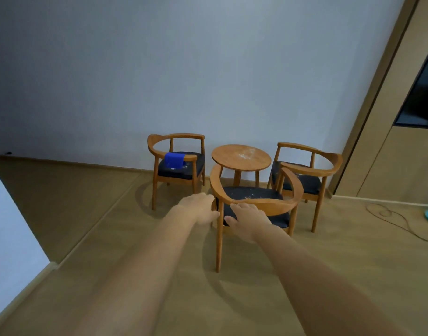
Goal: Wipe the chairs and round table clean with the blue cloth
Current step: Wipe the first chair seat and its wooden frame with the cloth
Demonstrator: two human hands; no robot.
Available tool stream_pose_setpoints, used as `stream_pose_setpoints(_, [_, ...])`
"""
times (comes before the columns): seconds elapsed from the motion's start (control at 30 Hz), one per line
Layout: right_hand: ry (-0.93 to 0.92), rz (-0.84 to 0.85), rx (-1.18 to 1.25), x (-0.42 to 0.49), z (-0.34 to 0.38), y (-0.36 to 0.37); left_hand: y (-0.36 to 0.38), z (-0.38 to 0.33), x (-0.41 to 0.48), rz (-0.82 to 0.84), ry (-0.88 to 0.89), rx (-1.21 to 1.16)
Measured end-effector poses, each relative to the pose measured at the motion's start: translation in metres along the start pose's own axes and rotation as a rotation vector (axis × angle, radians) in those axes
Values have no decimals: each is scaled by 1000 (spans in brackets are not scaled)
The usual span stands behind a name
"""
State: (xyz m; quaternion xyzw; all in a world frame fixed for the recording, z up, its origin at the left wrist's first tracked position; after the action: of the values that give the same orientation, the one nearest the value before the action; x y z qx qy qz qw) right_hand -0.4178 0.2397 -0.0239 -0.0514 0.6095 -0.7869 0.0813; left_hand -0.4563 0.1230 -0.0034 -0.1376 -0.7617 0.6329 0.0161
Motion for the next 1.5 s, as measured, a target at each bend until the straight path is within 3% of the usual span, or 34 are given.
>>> stream_pose_setpoints(0.23, [-128,68,-41,109,-37,-6,-11,7,100,-13,-70,-2])
stream_pose_setpoints(0.37, [-98,49,47,172,-51,6,-9,24,151,-3,-106,-16])
stream_pose_setpoints(0.63, [-90,132,11,316,-64,24,-20,82,293,1,-95,5])
stream_pose_setpoints(1.13, [-54,133,54,600,-57,30,-64,196,557,5,-89,-16])
stream_pose_setpoints(1.5, [-49,195,50,792,-116,67,-54,244,745,84,-170,-72])
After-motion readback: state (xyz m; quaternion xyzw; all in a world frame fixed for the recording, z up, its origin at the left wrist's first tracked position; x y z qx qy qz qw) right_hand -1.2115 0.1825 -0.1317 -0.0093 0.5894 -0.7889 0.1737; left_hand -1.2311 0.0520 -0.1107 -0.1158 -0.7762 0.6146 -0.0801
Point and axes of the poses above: each hand's wrist, its own x-axis towards the middle knuckle, its own y-axis out of the palm, z = x × y, the point moved 5 cm from there along x, towards the middle knuckle, and after that the axes turned 12 degrees about -y, right-handed, at the moved point
